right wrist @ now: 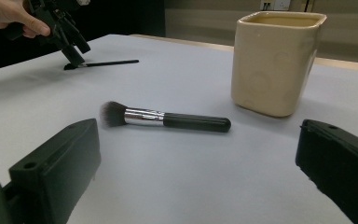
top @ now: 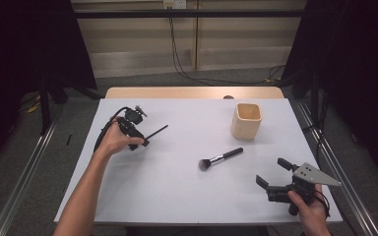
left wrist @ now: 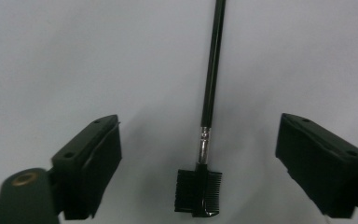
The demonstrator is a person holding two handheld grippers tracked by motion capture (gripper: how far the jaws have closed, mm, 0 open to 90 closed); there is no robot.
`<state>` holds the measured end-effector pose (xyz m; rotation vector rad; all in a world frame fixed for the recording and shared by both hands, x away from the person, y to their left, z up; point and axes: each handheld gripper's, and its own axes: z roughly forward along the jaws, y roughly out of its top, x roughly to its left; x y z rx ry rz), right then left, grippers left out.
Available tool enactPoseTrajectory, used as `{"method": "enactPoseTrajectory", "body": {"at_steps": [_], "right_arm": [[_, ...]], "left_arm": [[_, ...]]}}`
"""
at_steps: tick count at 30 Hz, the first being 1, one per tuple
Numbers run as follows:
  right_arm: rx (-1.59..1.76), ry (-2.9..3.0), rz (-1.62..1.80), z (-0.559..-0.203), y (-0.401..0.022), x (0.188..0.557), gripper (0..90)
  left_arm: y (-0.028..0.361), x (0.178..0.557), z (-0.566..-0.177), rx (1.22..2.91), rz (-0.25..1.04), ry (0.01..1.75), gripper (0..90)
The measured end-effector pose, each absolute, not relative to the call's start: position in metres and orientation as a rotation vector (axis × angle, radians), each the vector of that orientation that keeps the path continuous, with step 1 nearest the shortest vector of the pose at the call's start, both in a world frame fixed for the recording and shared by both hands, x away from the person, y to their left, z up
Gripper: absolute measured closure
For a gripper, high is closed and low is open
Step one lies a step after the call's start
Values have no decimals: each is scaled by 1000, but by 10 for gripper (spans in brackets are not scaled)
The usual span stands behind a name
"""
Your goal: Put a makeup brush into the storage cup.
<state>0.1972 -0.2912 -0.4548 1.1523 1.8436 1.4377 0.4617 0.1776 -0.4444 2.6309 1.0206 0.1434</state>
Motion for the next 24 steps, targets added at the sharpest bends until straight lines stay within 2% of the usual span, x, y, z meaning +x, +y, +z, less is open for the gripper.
{"method": "enactPoseTrajectory", "body": {"at_steps": [12, 17, 21, 24], "right_arm": [[1153, 1847, 1434, -455, -290, 198, 0], [1153, 1850, 1433, -455, -290, 198, 0], [1153, 1853, 1431, -455, -290, 198, 0], [1138, 1865, 1428, -455, -288, 198, 0]], "left_arm": [[165, 465, -448, 2756, 138, 957, 331], [164, 466, -449, 2750, 69, 970, 441], [162, 468, -449, 2768, 51, 976, 473], [163, 472, -448, 2783, 19, 984, 545]]}}
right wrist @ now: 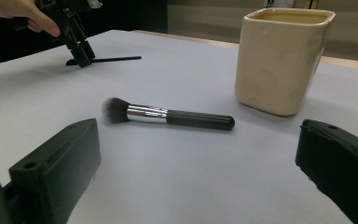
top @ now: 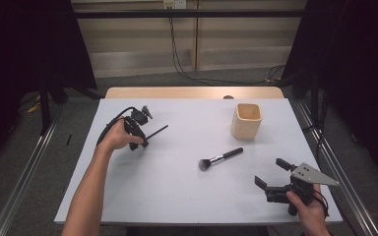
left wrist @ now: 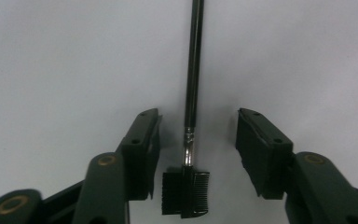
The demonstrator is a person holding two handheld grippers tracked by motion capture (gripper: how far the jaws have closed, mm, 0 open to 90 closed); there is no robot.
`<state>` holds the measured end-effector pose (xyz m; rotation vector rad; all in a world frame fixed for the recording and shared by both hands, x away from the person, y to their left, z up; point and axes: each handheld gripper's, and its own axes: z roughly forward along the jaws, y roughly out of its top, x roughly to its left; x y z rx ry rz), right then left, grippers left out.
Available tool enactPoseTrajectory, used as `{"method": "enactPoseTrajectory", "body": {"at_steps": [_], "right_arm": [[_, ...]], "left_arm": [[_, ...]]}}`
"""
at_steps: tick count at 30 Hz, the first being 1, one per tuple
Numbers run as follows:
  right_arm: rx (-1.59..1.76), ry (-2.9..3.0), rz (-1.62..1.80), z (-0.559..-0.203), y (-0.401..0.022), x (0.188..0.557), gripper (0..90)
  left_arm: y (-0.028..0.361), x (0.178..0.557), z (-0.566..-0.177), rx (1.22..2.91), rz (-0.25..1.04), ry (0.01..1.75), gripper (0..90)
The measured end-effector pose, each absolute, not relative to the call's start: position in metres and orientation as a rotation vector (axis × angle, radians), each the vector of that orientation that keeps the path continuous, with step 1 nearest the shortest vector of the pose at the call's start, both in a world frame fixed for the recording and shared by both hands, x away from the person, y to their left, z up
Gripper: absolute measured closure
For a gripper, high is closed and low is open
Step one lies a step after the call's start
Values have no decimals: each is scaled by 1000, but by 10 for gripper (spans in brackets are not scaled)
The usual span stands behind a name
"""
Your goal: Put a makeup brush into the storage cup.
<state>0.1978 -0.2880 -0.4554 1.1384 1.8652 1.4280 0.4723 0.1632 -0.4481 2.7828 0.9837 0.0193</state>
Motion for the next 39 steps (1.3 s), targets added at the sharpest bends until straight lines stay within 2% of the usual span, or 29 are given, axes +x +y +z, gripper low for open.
{"method": "enactPoseTrajectory", "body": {"at_steps": [4, 8, 9, 15, 17, 25, 36, 39], "right_arm": [[1137, 1868, 1425, -456, -289, 197, 0], [1146, 1866, 1437, -456, -289, 197, 0], [1136, 1872, 1430, -456, -289, 198, 0], [1134, 1876, 1435, -456, -288, 198, 0], [1134, 1880, 1433, -456, -288, 198, 0], [1137, 1880, 1437, -456, -288, 197, 0], [1147, 1876, 1431, -457, -289, 198, 0], [1148, 1874, 1434, -457, -289, 198, 0]], "left_arm": [[163, 473, -448, 2794, 21, 993, 624], [163, 473, -448, 2807, 9, 985, 662], [163, 473, -448, 2807, 7, 994, 709], [167, 475, -449, 2774, -21, 1030, 792], [167, 476, -450, 2772, -5, 1052, 848], [162, 473, -449, 2804, 51, 1049, 857], [169, 471, -448, 2738, 50, 1066, 858], [167, 470, -446, 2732, 84, 1066, 858]]}}
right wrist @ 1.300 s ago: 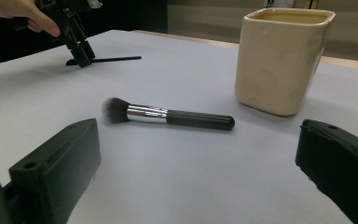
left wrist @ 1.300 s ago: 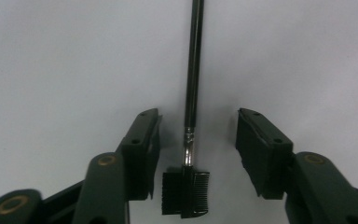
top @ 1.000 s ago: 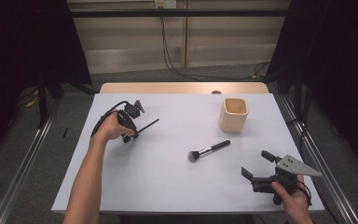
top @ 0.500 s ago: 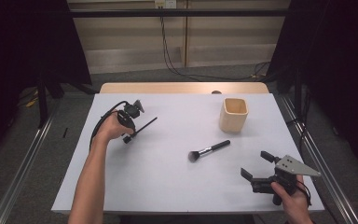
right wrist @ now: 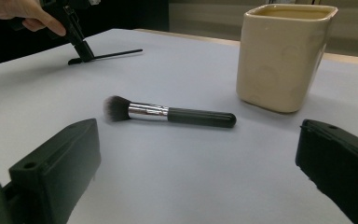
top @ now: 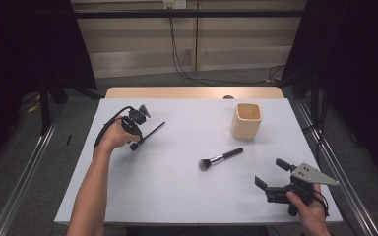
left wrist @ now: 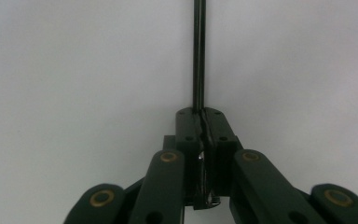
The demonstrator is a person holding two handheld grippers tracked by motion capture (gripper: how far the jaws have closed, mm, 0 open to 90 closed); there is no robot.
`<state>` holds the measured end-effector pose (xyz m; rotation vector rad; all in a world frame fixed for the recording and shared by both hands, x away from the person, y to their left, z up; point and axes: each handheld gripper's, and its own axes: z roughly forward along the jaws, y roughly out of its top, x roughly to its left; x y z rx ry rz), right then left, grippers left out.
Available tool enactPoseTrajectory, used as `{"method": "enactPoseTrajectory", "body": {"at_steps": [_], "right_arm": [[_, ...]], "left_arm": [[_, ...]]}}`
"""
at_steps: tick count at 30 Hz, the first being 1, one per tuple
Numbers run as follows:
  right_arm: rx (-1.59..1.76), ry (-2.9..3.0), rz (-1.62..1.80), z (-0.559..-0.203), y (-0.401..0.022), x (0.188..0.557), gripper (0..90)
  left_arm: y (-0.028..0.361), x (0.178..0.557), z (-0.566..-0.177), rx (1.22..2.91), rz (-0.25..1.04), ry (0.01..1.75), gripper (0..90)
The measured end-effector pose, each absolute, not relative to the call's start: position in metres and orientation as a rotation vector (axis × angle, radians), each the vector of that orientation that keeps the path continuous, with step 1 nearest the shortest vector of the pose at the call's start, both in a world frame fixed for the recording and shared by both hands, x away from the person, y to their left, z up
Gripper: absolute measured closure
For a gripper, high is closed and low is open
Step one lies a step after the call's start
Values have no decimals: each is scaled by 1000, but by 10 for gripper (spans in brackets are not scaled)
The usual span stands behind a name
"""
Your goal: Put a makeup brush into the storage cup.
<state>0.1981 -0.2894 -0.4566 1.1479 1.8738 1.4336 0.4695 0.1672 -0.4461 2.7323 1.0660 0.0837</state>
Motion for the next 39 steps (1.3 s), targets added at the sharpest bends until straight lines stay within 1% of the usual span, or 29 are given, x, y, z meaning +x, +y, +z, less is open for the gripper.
{"method": "enactPoseTrajectory", "body": {"at_steps": [1, 3, 5, 7, 8, 9, 10, 13, 15, 18, 21, 24, 25, 29, 30, 31, 39], "right_arm": [[1148, 1873, 1434, -457, -289, 198, 0], [1154, 1871, 1437, -457, -290, 198, 0], [1153, 1870, 1436, -457, -290, 198, 0], [1153, 1869, 1436, -456, -290, 198, 0], [1154, 1867, 1438, -456, -290, 198, 0], [1152, 1869, 1437, -456, -290, 198, 0], [1152, 1869, 1437, -456, -290, 198, 0], [1148, 1870, 1435, -456, -290, 198, 0], [1147, 1870, 1435, -456, -290, 198, 0], [1149, 1869, 1437, -456, -290, 198, 0], [1152, 1868, 1440, -456, -290, 198, 0], [1156, 1866, 1440, -456, -290, 198, 0], [1156, 1866, 1440, -456, -290, 199, 0], [1154, 1863, 1440, -456, -290, 198, 0], [1155, 1860, 1442, -456, -290, 198, 0], [1154, 1860, 1443, -456, -290, 198, 0], [1160, 1848, 1444, -456, -290, 198, 0]], "left_arm": [[167, 469, -446, 2719, 94, 1072, 858], [168, 469, -446, 2700, 70, 1075, 858], [168, 469, -446, 2703, 93, 1076, 858], [170, 468, -444, 2678, 77, 1073, 858], [173, 468, -440, 2618, 63, 1081, 858], [175, 466, -439, 2600, 48, 1061, 858], [176, 466, -436, 2591, 66, 1060, 857], [182, 462, -432, 2539, 62, 1046, 858], [189, 461, -429, 2475, 54, 1046, 858], [197, 459, -423, 2397, 76, 1030, 857], [201, 457, -420, 2366, 92, 1030, 857], [207, 453, -415, 2300, 118, 1031, 857], [207, 453, -415, 2300, 118, 1031, 857], [211, 448, -415, 2194, 115, 1032, 857], [211, 448, -415, 2194, 115, 1032, 857], [213, 446, -415, 2164, 141, 1032, 857], [224, 435, -420, 2034, 217, 1023, 857]]}}
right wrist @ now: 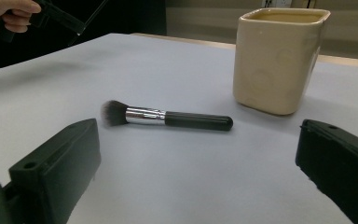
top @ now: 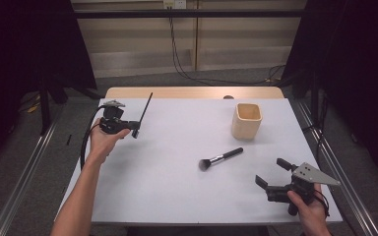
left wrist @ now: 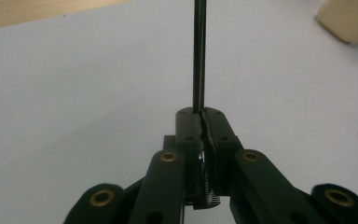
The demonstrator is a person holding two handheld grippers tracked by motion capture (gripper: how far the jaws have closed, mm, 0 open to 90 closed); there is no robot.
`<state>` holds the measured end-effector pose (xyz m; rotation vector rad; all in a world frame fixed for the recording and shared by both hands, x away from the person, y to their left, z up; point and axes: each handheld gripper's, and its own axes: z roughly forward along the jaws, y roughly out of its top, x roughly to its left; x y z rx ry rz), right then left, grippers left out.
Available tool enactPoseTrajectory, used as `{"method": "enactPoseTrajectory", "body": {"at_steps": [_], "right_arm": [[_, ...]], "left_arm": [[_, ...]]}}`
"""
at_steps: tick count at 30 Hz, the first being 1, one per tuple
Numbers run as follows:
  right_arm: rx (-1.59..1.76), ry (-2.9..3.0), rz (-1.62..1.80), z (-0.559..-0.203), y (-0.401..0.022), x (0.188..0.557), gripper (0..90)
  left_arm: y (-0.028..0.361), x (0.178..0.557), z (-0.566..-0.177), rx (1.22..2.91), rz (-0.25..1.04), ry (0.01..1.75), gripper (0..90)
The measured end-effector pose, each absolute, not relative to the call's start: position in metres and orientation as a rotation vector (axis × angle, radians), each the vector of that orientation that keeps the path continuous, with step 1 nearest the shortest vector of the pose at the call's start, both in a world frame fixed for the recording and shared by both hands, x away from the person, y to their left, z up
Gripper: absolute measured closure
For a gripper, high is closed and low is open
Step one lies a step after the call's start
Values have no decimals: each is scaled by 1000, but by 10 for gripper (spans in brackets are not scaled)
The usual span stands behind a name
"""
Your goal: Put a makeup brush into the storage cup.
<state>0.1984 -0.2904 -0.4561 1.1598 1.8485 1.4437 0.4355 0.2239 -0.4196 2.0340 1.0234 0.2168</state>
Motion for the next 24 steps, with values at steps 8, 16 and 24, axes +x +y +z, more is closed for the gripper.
{"method": "enactPoseTrajectory", "body": {"at_steps": [8, 16, 24], "right_arm": [[1164, 1836, 1442, -456, -290, 198, 0], [1162, 1832, 1444, -456, -290, 198, 0], [1163, 1834, 1443, -456, -290, 198, 0]], "left_arm": [[227, 421, -416, 1936, 285, 976, 857], [228, 407, -412, 1893, 283, 942, 857], [233, 378, -402, 1828, 282, 857, 857]]}}
